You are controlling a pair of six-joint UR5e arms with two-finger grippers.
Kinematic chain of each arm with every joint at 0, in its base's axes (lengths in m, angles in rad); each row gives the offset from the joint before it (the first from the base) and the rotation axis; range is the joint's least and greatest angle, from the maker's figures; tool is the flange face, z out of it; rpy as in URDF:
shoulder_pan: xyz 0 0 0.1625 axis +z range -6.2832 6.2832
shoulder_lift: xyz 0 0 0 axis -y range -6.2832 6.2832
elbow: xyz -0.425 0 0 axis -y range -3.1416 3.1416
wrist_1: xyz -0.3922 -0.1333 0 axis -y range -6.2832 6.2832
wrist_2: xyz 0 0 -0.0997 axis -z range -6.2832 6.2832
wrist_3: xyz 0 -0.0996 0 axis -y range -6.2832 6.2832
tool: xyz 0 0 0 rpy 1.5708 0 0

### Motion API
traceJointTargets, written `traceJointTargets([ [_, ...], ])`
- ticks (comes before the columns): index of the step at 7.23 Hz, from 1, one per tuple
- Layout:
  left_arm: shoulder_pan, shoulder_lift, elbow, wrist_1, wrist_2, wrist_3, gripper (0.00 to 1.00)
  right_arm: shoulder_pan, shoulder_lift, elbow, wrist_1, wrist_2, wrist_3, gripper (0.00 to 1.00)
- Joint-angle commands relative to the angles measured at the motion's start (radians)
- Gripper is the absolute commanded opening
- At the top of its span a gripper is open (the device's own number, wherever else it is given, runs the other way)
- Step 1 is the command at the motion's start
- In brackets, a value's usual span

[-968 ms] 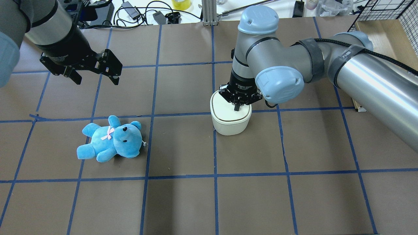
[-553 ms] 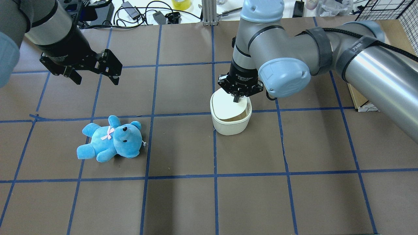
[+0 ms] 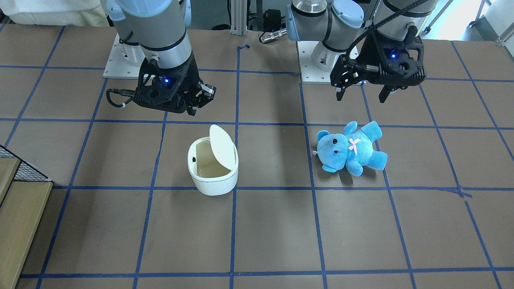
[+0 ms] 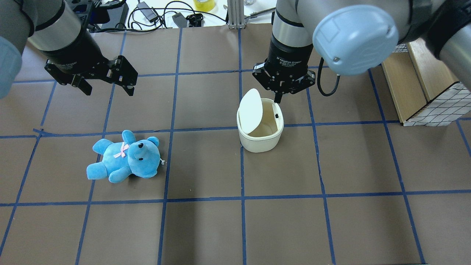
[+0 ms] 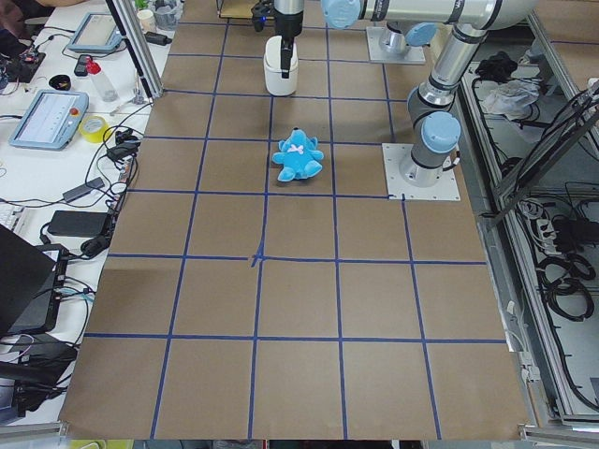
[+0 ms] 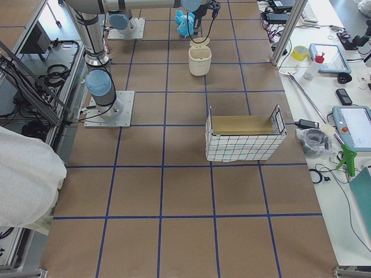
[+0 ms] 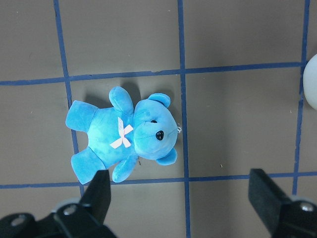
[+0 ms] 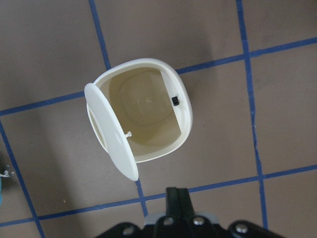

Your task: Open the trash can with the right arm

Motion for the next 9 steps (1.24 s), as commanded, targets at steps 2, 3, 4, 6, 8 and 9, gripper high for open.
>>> traceJointTargets([
  [2, 0.000, 0.000, 0.000, 0.000, 0.000, 0.001, 1.00, -0.089, -0.001, -0.028, -0.141, -0.181, -0.334, 0.84],
  [3, 0.001, 0.000, 0.000, 0.000, 0.000, 0.000, 1.00, -0.160, -0.005, -0.028, -0.140, -0.168, -0.414, 1.00],
  [4, 0.000, 0.000, 0.000, 0.000, 0.000, 0.001, 1.00, -0.201, -0.005, -0.028, -0.138, -0.172, -0.500, 1.00],
  [6, 0.000, 0.000, 0.000, 0.000, 0.000, 0.001, 1.00, -0.219, -0.005, -0.029, -0.143, -0.163, -0.522, 0.97],
  [8, 0.000, 0.000, 0.000, 0.000, 0.000, 0.000, 1.00, -0.219, -0.006, -0.028, -0.138, 0.016, -0.446, 0.95],
  [9, 0.000, 0.000, 0.000, 0.000, 0.000, 0.001, 1.00, -0.219, -0.021, -0.025, -0.061, 0.003, -0.436, 1.00],
])
